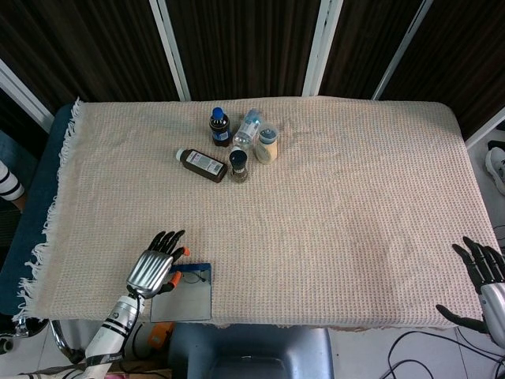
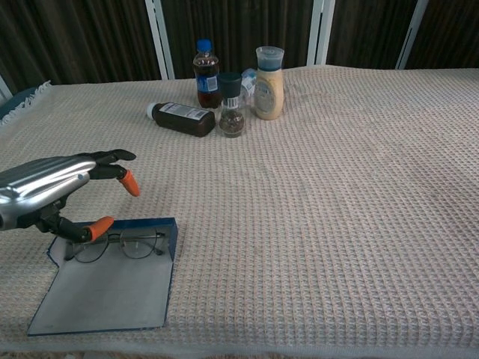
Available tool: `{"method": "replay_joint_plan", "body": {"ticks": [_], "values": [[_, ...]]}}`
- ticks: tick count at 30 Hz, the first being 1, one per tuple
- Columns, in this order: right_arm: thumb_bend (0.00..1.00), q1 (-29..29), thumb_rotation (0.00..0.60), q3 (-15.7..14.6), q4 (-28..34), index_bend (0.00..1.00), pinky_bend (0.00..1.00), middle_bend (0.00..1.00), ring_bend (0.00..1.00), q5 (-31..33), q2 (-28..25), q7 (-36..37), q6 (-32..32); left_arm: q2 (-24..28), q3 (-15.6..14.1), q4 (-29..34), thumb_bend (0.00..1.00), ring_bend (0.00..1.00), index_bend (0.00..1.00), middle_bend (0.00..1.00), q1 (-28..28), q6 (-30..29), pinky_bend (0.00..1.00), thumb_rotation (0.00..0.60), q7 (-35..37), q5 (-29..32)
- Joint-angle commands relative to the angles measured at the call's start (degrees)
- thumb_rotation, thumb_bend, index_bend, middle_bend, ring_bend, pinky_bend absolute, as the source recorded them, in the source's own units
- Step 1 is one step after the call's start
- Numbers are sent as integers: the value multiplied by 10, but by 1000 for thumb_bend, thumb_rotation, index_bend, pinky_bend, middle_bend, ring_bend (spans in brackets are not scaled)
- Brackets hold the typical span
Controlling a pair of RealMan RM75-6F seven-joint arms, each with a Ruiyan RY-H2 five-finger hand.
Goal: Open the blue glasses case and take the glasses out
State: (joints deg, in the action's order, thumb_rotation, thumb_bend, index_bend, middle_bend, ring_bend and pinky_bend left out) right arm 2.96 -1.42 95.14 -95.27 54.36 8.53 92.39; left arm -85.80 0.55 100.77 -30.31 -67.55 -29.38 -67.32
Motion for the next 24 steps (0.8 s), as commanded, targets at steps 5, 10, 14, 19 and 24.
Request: {"method": "replay_joint_plan", "body": {"ticks": [5, 10, 14, 19, 24], "values": [[101, -1, 600, 1, -1, 0, 0, 0, 0, 2, -2, 6, 0, -30, -3, -30, 430, 0, 344, 0, 11, -12, 0, 600, -23, -3], [101, 0, 600, -1, -1, 0, 0, 0, 0, -1, -1, 4, 1, -38, 0, -42, 432, 0, 369, 0, 11, -2, 0, 600, -22, 8], [101, 1, 600, -1, -2, 0, 0, 0, 0, -1, -1, 4, 4, -38, 3, -44, 432, 0, 388, 0, 11, 4, 0, 600, -26, 14], [101, 1, 600, 0, -2, 0, 0, 0, 0, 0, -1, 3, 3, -39, 6, -45, 432, 0, 401, 0, 11, 6, 0, 600, -26, 16], [101, 1, 600, 0, -1, 0, 0, 0, 0, 0, -1, 2, 3, -40, 8, -47, 433, 0, 411, 0, 11, 9, 0, 600, -26, 19]]}}
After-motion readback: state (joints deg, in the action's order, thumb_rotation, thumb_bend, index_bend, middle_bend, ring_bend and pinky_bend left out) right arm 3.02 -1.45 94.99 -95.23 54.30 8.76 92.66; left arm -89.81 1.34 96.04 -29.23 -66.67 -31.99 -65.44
